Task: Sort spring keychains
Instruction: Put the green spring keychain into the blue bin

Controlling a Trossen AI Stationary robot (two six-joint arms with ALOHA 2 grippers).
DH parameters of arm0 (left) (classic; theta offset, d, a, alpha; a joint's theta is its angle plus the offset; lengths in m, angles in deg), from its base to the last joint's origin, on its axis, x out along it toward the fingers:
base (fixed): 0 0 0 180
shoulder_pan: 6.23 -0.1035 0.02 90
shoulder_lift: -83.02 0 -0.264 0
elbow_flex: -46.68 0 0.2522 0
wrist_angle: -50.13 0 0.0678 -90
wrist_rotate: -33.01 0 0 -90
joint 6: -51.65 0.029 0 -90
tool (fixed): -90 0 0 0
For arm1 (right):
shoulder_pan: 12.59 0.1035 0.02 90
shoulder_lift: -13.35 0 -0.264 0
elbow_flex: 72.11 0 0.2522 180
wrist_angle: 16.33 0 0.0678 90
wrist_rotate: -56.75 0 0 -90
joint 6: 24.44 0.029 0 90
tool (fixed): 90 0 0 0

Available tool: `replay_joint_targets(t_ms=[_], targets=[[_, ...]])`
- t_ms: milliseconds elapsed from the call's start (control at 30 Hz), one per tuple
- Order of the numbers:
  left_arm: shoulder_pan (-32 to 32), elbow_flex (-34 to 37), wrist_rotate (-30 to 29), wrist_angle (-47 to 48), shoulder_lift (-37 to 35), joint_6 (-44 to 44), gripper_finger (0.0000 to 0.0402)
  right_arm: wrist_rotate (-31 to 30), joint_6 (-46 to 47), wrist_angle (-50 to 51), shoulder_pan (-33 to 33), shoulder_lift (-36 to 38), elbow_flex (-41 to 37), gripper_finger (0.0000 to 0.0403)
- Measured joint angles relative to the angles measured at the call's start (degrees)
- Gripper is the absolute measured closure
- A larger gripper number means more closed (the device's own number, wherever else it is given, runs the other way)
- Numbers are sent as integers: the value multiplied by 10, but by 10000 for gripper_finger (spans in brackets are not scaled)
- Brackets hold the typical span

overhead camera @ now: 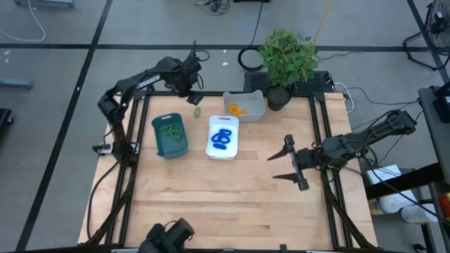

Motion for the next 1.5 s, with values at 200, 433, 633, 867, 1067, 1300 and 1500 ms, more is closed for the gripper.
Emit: replay_joint_targets(t_ms=[200,433,633,867,1067,1300,1500], targets=[[-1,0,0,-30,51,-1,147,-47,-12,-73,-1,31,-82,135],[-1,0,9,-84,84,-12,147,-74,25,-128,-1,84,-183,135],[1,0,6,-111,88,-13,147,-74,46,-260,-1,106,-288,135],[3,8,1,-102,88,-16,147,-74,49,-419,-1,106,-389,135],[9,20,-13,-105,88,-22,147,-89,49,-421,-1,106,-406,135],[21,38,-16,-107,88,-23,147,-89,22,-417,-4,126,-407,135],[31,38,-17,-107,88,-31,147,-89,21,-322,-15,236,-408,135]])
